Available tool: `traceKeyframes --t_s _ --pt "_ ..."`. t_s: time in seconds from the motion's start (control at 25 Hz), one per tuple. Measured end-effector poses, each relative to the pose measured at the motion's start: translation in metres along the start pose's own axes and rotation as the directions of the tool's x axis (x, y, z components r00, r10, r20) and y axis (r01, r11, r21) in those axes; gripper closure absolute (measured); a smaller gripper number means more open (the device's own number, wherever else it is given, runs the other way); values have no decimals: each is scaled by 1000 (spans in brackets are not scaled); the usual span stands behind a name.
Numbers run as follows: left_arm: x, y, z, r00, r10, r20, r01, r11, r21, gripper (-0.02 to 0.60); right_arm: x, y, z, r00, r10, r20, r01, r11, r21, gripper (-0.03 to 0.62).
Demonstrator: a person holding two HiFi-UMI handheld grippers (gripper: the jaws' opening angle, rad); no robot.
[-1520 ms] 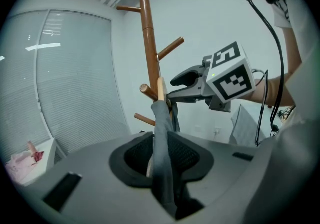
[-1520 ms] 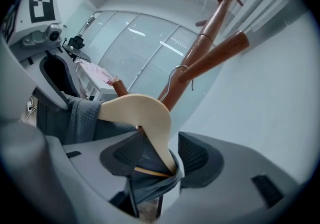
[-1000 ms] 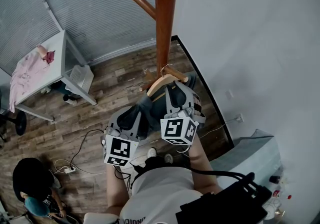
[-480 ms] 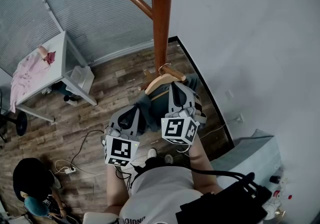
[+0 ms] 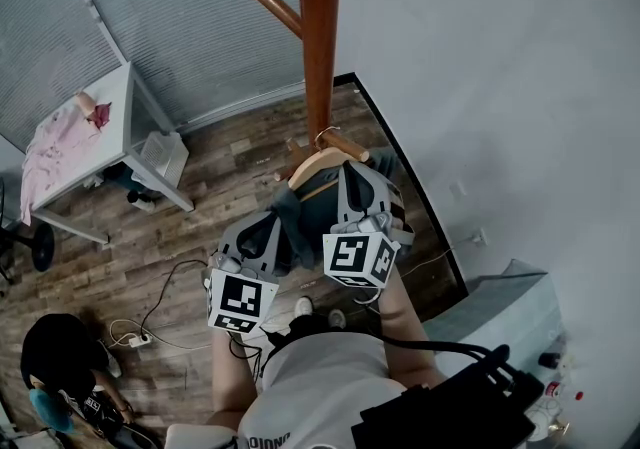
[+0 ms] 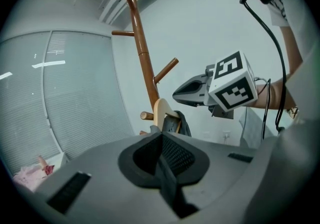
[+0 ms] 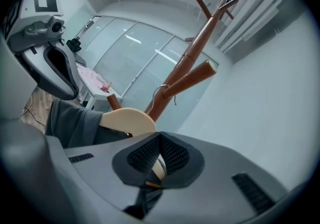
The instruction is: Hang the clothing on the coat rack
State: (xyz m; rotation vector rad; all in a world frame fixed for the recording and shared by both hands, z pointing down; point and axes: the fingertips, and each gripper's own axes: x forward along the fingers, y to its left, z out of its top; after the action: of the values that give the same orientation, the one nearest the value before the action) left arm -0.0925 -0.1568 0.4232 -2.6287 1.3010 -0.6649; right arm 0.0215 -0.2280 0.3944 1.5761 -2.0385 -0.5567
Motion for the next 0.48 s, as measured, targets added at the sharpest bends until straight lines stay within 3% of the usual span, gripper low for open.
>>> traceKeyframes --t_s 0.48 --pt "5 -4 -5 999 -1 -32 1 1000 29 568 3 -1 -4 1000 2 -7 -2 1000 6 574"
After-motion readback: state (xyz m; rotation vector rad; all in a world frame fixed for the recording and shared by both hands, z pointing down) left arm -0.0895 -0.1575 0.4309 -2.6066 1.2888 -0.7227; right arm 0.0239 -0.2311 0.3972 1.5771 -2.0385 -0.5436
